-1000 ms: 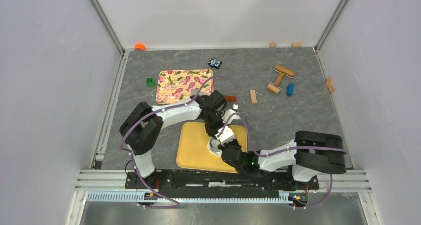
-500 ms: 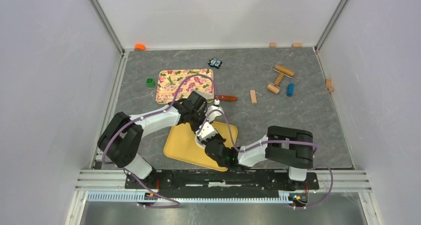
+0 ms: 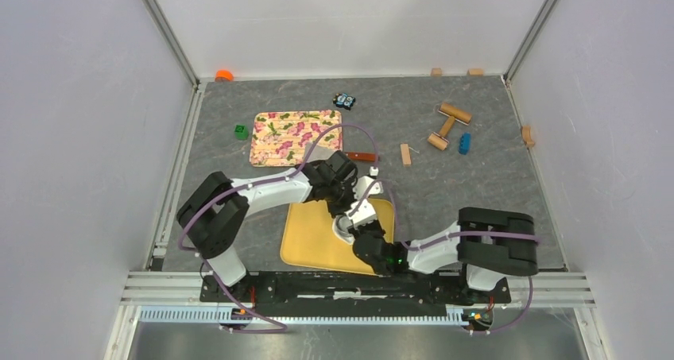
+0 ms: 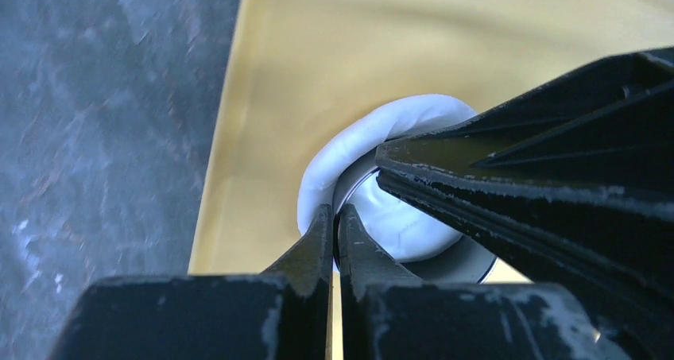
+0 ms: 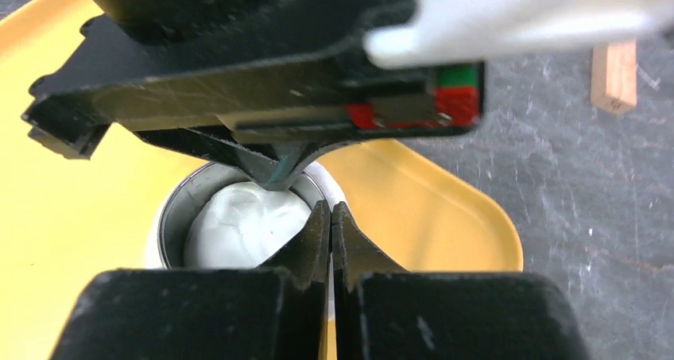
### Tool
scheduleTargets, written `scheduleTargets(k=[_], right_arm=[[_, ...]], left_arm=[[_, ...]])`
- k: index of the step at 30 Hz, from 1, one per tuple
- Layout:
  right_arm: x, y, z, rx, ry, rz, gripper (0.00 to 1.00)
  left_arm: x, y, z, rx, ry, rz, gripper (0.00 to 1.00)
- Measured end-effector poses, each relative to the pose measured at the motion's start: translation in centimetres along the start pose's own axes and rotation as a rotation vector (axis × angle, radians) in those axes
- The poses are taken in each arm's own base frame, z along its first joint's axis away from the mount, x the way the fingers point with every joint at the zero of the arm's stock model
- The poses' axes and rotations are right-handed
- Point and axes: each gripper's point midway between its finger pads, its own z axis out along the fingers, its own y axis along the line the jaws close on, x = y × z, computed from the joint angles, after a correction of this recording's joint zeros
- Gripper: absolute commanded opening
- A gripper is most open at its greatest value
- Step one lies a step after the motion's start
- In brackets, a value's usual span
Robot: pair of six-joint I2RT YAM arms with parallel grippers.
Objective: Roll out the dumpling wrappers from the dough
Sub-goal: Press the dumpling wrapper on the work surface.
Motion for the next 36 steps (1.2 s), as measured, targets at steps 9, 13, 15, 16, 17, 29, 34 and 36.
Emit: scheduleTargets(k=[9,13,15,16,17,29,34,36], right_arm=[[-3.7,6.9,5.2,-0.063,-0.06,-0.13,0.0],[-3.8,7.9,5.1,-0.124,-0.071,-0.147,0.0],[-3.4,7.0,4.2,-0.138,-0.067,-0.135,0.0],[-3.0,5.9,3.4,-0.133,-0.055,-0.139,0.0],[-2.2,5.0,2.8,-0.126,-0.035,-0.155,0.0],[3.4,-5.3,-1.0,0.115,0.116,-0.254,0.0],[3.0,-5.3,-0.4,0.091,0.135,-0.289,0.0],[2.8,-5.2,-0.1,0.08,0.135,-0.282,0.0]], left_arm=[[7.3,4.2,-4.6,-0.104,0.03,-0.22,0.02],[8.6,4.1,-5.5,-0.105,0.036,-0.257,0.02],[8.3,4.1,-5.3,-0.099,0.042,-0.251,0.02],[8.0,4.1,-5.1,-0.098,0.06,-0.237,0.02],[7.5,4.1,-4.8,-0.1,0.073,-0.221,0.02],[0.4,0.7,-0.4,-0.055,0.055,0.026,0.02],[2.4,2.2,-1.8,-0.105,0.075,-0.025,0.02],[3.6,3.4,-2.5,-0.133,0.08,-0.066,0.02]])
